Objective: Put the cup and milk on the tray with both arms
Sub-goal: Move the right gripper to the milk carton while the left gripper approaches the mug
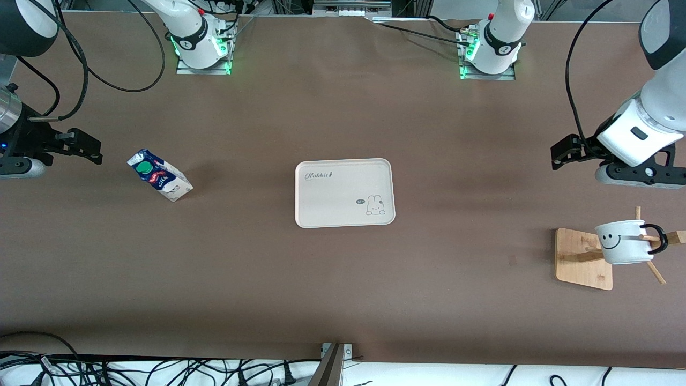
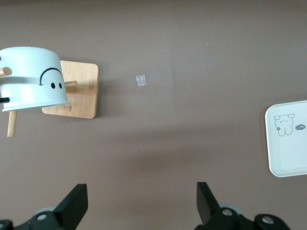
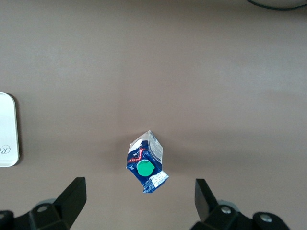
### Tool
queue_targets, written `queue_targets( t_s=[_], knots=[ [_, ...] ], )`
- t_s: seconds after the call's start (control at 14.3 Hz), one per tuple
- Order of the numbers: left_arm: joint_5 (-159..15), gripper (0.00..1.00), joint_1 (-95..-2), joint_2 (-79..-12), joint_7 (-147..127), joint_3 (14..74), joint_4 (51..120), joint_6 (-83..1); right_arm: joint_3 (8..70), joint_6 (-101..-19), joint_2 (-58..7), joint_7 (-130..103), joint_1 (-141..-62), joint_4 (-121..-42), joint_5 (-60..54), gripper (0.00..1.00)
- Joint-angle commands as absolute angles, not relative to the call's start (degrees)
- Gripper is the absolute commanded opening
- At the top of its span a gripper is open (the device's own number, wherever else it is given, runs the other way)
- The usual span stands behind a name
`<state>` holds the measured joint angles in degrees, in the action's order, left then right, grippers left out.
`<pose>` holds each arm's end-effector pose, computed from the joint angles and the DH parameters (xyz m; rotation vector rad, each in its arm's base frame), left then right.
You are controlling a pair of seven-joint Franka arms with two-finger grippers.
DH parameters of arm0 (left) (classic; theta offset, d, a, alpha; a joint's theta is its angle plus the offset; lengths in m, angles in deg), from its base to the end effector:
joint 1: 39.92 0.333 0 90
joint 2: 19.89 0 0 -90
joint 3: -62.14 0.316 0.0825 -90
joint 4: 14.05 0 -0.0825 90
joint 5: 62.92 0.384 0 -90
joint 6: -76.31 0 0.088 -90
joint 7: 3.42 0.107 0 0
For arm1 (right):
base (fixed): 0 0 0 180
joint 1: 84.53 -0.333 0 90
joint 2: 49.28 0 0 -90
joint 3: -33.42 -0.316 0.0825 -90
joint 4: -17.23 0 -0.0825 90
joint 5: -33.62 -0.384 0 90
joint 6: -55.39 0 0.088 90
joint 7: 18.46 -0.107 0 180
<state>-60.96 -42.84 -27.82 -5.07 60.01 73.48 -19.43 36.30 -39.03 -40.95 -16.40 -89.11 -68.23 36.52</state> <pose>0.6020 -0.0484 0.5737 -3.1115 0.0970 -0.0104 0.6050 0.0151 0.5849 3.0819 0.1076 0.0170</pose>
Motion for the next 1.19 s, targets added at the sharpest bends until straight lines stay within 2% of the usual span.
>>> queue_targets(
  t_s=[0.0,0.21,0.56,0.77,0.84,1.12],
  knots=[
    [-61.1,1.0,-41.5,-27.2,-4.5,59.9,73.3,-18.4,36.2,-38.4,-40.9,-16.1,-88.9,-67.7,35.6,1.0],
    [-61.4,1.0,-40.5,-22.3,-4.7,59.8,80.1,-23.1,36.2,-38.3,-40.9,-16.2,-88.9,-67.7,35.5,1.0],
    [-61.4,1.0,-38.8,-22.1,-4.5,59.4,80.1,-22.2,36.1,-35.8,-40.2,-13.8,-89.0,-67.9,34.6,1.0],
    [-61.7,1.0,-38.9,-23.0,-4.9,59.4,79.5,-17.2,36.1,-31.4,-38.8,-7.8,-89.0,-68.0,34.6,1.0],
    [-61.8,1.0,-39.1,-24.5,-5.3,59.4,79.2,-16.5,36.1,-30.9,-38.2,-6.7,-89.0,-68.0,34.7,1.0],
    [-61.0,1.0,-39.7,-32.9,-5.4,59.5,69.5,-15.0,36.4,-31.0,-34.2,1.9,-88.5,-68.0,34.6,1.0]
  ],
)
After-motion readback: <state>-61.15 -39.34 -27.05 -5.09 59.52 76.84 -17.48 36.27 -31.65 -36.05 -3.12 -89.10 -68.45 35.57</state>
